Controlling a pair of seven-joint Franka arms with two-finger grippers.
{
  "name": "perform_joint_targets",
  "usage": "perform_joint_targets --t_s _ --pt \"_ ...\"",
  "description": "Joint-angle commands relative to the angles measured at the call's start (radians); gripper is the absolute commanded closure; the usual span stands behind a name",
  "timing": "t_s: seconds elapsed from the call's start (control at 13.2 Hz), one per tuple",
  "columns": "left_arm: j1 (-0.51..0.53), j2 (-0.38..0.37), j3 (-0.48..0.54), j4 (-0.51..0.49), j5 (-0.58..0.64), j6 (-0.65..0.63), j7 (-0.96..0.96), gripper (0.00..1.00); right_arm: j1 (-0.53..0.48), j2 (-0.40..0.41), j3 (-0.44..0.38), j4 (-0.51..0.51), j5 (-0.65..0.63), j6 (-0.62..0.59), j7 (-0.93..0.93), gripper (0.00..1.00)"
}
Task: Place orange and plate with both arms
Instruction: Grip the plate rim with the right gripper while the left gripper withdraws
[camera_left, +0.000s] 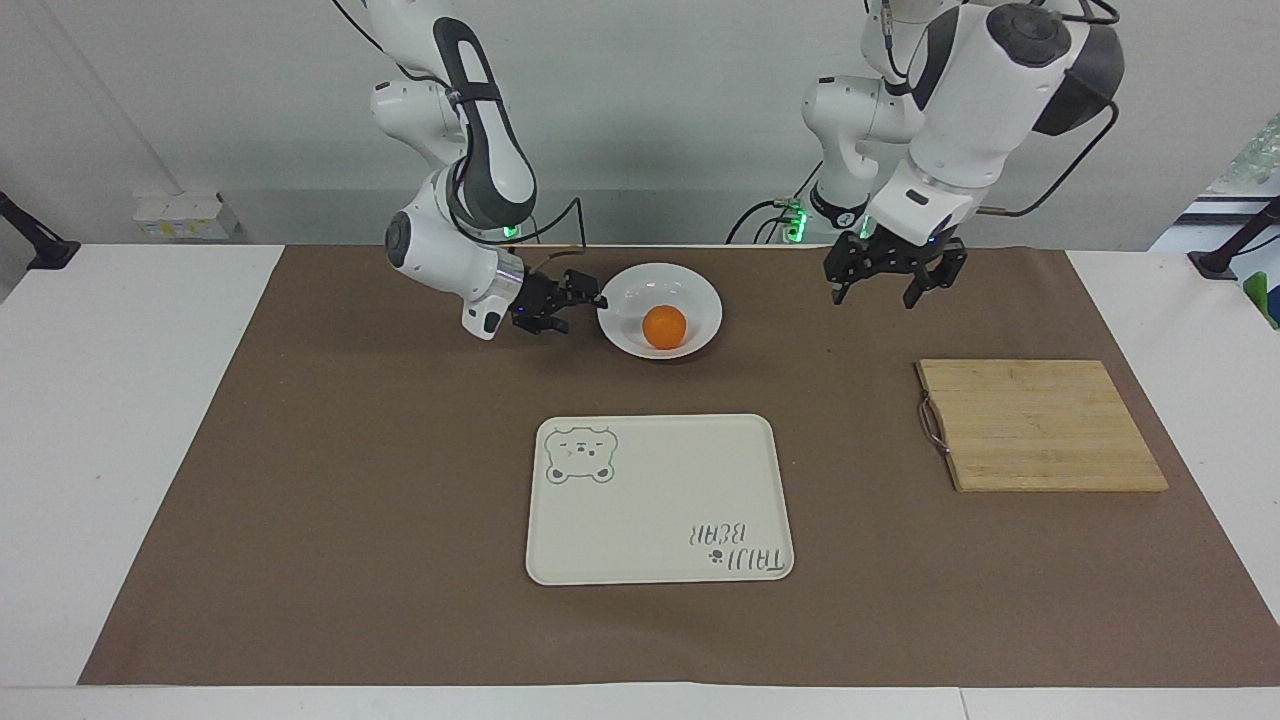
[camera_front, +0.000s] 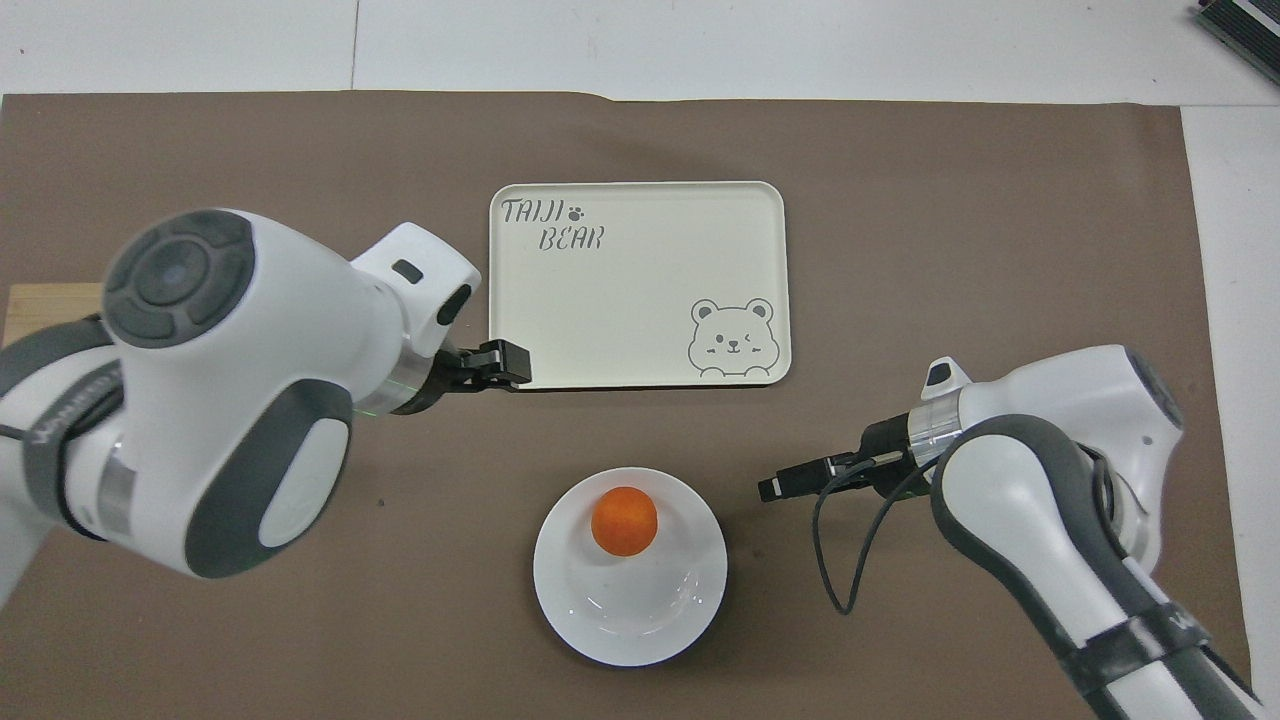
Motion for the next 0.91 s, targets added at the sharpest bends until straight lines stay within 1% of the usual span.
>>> perform_joint_targets --t_s 0.0,0.15,0.3,0.38,0.45,0.6,0.68,0.76,0.83 --pt "0.052 0.0 -0.007 0.065 0.066 -0.114 0.124 0.0 0.043 -0.003 -0.002 -0.051 0.053 0.061 -0.04 0.12" --pt "0.091 -0.017 0.001 0.065 0.086 -0.159 0.179 0.0 0.047 0.007 -0.002 -0.066 0.061 0.064 -0.04 0.17" --pt "0.149 -0.035 0.002 0.053 0.077 -0.165 0.274 0.0 0.055 0.008 -0.002 -0.086 0.076 0.069 -0.04 0.2" --pt "0.152 -0.04 0.001 0.048 0.077 -0.165 0.287 0.0 0.062 0.008 -0.002 -0.089 0.079 0.077 -0.04 0.24" --pt "0.151 -0.052 0.001 0.027 0.075 -0.164 0.286 0.0 0.079 0.008 -0.002 -0.095 0.097 0.102 -0.031 0.26" --pt "0.149 -0.122 0.001 -0.08 0.074 -0.15 0.284 0.0 0.122 0.023 -0.002 -0.095 0.166 0.138 -0.031 0.29" --pt "0.151 -0.139 0.001 -0.109 0.072 -0.136 0.282 0.0 0.148 0.029 -0.002 -0.097 0.191 0.158 -0.031 0.39" --pt "0.152 -0.138 0.001 -0.11 0.072 -0.128 0.284 0.0 0.173 0.029 -0.002 -0.097 0.217 0.182 -0.029 0.48" --pt "0.152 -0.138 0.001 -0.108 0.07 -0.112 0.287 0.0 0.188 0.029 -0.002 -0.1 0.232 0.196 -0.028 0.61"
